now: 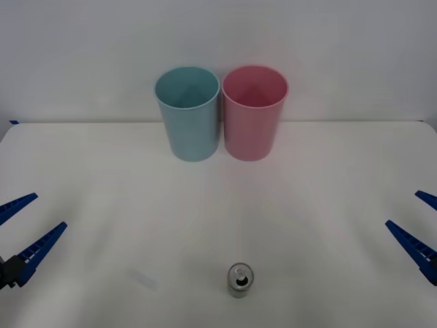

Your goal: Grasp the object on the table and drop it into the matching bin: aluminum can to the light blue bin, PET bottle to the pink bin.

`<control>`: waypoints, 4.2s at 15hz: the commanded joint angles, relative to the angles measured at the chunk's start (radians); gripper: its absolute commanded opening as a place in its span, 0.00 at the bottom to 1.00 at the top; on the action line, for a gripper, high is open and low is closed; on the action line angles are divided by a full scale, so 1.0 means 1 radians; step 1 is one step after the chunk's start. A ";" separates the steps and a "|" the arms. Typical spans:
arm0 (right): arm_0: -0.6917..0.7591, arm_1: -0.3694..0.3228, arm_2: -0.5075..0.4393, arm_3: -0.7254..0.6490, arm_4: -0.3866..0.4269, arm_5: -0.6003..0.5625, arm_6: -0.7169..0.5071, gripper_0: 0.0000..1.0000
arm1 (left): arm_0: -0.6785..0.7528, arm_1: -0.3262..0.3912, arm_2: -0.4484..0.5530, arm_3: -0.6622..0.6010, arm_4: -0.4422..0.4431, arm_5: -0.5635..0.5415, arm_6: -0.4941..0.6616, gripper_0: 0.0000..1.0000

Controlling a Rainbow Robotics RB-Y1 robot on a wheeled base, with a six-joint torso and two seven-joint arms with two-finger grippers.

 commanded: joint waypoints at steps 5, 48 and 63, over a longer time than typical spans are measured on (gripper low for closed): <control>-0.010 -0.010 -0.024 -0.002 -0.015 -0.010 -0.002 1.00 | 0.000 0.000 0.000 0.000 0.000 0.000 0.000 1.00; -0.101 -0.008 0.458 0.241 0.235 -0.163 0.357 1.00 | 0.000 0.000 0.000 0.000 0.000 0.000 0.000 1.00; -0.157 0.041 0.703 0.241 0.214 0.094 0.407 1.00 | 0.000 0.000 0.000 0.000 0.000 0.000 0.000 1.00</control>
